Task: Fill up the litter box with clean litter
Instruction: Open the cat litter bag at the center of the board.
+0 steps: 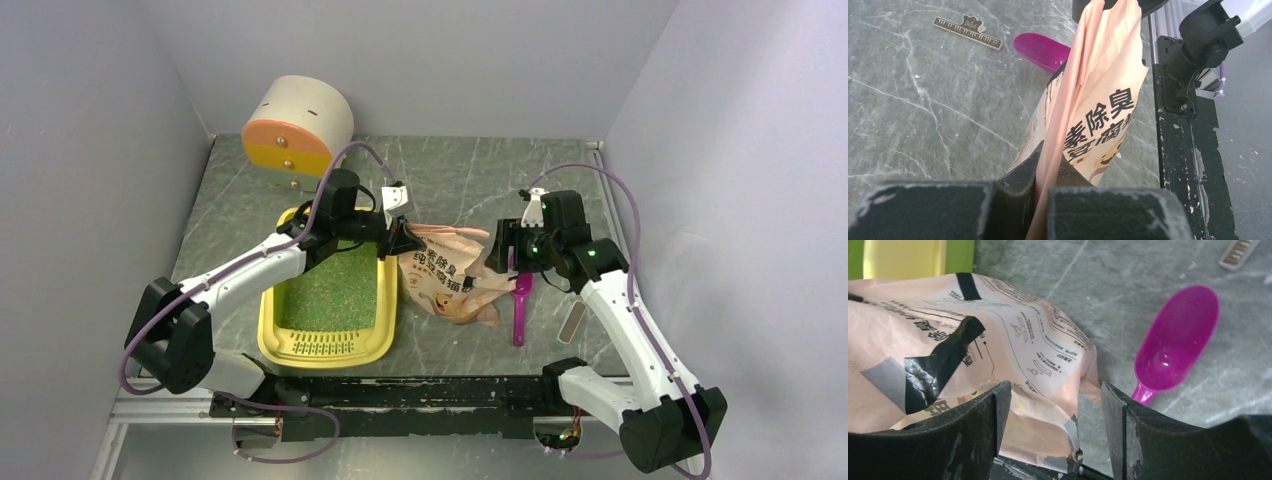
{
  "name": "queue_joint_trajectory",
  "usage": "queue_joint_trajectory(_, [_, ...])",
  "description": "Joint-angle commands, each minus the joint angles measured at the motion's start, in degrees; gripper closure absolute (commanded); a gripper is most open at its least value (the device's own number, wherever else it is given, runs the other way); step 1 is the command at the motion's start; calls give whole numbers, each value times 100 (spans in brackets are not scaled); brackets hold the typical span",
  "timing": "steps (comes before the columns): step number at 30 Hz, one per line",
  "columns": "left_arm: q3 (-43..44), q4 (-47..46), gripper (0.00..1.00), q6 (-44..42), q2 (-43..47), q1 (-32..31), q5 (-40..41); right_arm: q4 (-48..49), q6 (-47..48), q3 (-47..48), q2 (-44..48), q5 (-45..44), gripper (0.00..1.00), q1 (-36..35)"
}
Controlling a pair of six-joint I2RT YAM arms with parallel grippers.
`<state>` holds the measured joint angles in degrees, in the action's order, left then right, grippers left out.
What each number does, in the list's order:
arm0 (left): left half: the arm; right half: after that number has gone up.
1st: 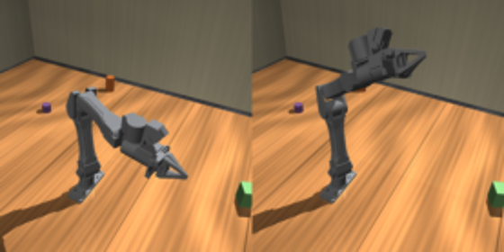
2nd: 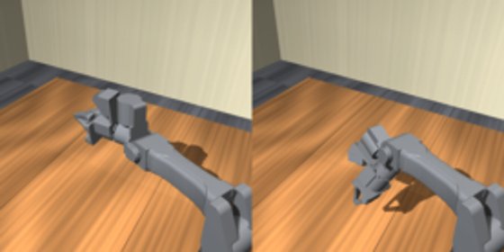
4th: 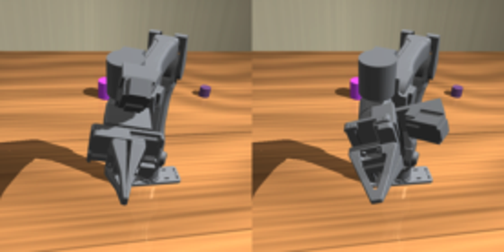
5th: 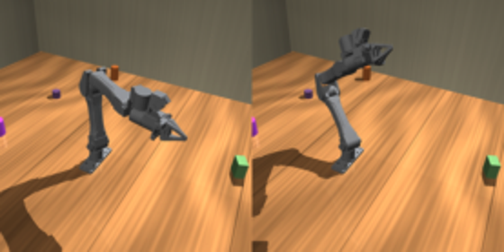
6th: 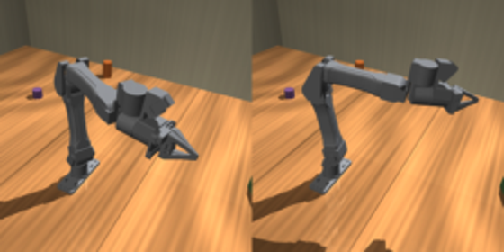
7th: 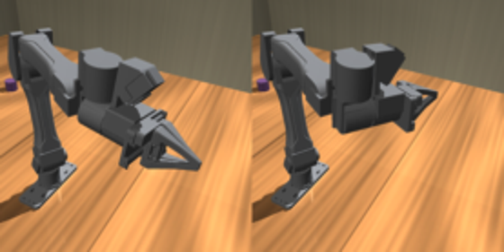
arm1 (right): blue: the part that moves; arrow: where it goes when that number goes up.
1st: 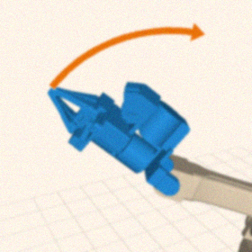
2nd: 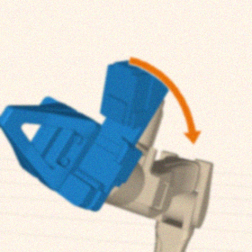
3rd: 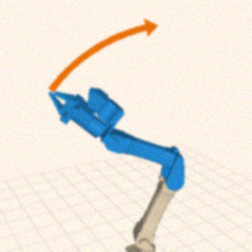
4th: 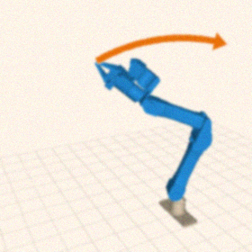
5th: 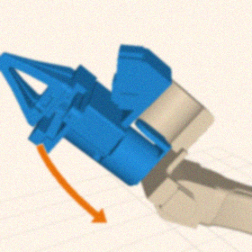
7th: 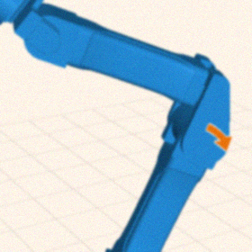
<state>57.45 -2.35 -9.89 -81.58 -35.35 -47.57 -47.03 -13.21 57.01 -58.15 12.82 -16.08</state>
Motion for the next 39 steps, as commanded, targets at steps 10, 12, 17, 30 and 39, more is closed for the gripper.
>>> queue_joint_trajectory(10, [247,-120,95,-235,165,64,-100,775,1085,-40,71,1446,30,8])
queue_joint_trajectory(12, [228,-160,95,-225,184,64,-71,868,985,-90,239,1324,30,7])
queue_joint_trajectory(17, [196,-183,95,-206,195,64,-64,447,656,267,255,829,29,5])
queue_joint_trajectory(30, [227,-256,95,-120,152,64,-99,471,130,-232,715,680,31,9])
queue_joint_trajectory(39, [114,-400,95,-11,196,64,-108,1270,161,-707,404,1321,32,0])
